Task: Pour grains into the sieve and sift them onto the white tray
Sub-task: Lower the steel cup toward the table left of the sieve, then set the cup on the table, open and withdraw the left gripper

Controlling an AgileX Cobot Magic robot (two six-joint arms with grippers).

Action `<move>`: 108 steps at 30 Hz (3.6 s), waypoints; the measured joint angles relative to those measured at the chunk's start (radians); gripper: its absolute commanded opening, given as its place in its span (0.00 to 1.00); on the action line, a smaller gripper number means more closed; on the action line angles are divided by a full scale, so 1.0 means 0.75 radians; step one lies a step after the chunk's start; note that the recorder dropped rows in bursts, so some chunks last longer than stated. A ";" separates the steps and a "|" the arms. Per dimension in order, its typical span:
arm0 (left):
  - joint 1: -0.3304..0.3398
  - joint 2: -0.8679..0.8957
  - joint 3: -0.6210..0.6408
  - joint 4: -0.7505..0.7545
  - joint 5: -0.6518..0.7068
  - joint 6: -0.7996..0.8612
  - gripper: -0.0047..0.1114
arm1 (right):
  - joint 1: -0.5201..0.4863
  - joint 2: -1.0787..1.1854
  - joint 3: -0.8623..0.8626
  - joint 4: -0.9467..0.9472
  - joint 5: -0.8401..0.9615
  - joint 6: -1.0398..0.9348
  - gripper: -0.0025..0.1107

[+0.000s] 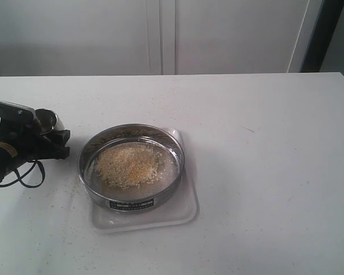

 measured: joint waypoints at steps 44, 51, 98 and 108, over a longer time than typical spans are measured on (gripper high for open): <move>0.003 -0.077 -0.103 0.105 0.269 -0.214 0.89 | 0.000 0.000 0.000 0.000 0.000 0.000 0.02; 0.003 -0.149 -0.103 0.105 0.402 -0.214 0.89 | 0.000 0.000 0.000 0.000 0.000 0.000 0.02; -0.119 -1.109 -0.103 0.176 2.148 -0.470 0.04 | 0.000 0.000 0.000 0.000 0.000 0.000 0.02; -0.119 -1.112 -0.103 -0.104 2.375 -0.054 0.04 | 0.000 0.000 0.000 0.000 0.000 0.000 0.02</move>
